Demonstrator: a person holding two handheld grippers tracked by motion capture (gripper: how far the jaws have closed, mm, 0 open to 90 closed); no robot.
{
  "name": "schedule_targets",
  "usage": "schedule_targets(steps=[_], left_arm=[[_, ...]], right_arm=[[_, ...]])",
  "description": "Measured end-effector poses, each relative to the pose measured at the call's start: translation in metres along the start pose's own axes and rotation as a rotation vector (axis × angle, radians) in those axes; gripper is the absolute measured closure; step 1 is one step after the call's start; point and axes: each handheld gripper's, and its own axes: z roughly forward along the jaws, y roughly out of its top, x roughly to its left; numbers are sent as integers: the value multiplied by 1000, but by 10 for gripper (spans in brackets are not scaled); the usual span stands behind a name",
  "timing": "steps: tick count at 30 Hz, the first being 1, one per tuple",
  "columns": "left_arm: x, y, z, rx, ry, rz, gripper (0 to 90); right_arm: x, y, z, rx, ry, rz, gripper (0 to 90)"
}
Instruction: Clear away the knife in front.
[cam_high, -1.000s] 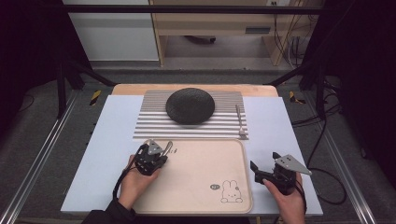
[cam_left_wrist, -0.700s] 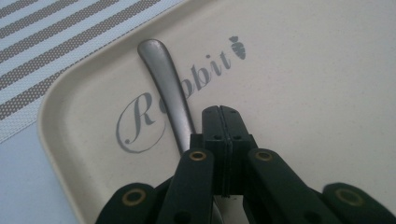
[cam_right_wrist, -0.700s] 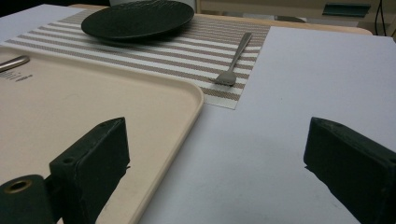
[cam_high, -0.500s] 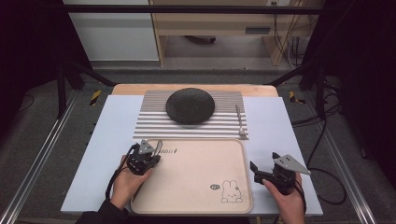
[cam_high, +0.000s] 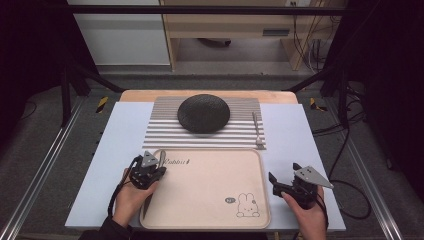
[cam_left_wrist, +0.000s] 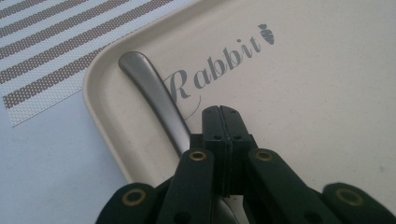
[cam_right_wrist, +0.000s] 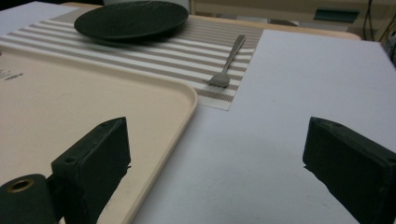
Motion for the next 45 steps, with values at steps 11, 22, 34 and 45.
schedule_targets(steps=[11, 22, 34, 45], left_arm=[[2, -6, -9, -121, -12, -2, 900], [7, -13, -40, -370, 107, 20, 900], [20, -25, -58, -506, 133, -109, 324], [31, -33, -61, -556, 160, -129, 77]], right_arm=[[0, -3, 1, 2, -14, 16, 63], [-5, -5, 1, 5, -36, 41, 64], [-5, -4, 5, 11, -24, 43, 70], [-1, -3, 4, 12, 1, 31, 67]])
